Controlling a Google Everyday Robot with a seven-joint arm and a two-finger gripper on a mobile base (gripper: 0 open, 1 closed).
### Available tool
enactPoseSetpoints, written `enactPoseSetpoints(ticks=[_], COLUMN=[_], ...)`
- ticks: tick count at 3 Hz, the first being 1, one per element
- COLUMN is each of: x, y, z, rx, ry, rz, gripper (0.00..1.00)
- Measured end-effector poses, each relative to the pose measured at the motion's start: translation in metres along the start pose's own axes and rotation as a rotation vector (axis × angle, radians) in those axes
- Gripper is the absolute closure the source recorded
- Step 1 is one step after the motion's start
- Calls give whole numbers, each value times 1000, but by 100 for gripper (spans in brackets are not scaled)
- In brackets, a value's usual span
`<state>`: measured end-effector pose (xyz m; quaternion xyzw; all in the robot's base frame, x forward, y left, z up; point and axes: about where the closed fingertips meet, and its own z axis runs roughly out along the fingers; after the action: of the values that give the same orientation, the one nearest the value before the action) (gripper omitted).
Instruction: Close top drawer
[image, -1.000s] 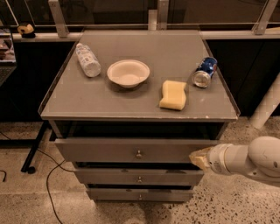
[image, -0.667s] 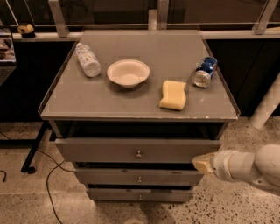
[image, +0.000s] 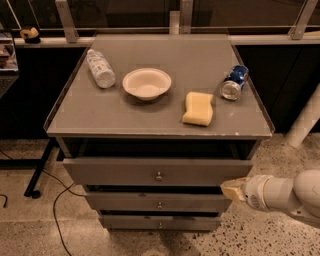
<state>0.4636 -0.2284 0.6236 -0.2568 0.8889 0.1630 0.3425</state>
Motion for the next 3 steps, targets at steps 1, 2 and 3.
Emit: enactPoseSetpoints(ticks=[1, 2, 3], x=[0, 0, 0], y=[0, 0, 0], z=[0, 0, 0], rx=[0, 0, 0], ry=[0, 0, 0], rz=[0, 0, 0], gripper=[58, 35, 11])
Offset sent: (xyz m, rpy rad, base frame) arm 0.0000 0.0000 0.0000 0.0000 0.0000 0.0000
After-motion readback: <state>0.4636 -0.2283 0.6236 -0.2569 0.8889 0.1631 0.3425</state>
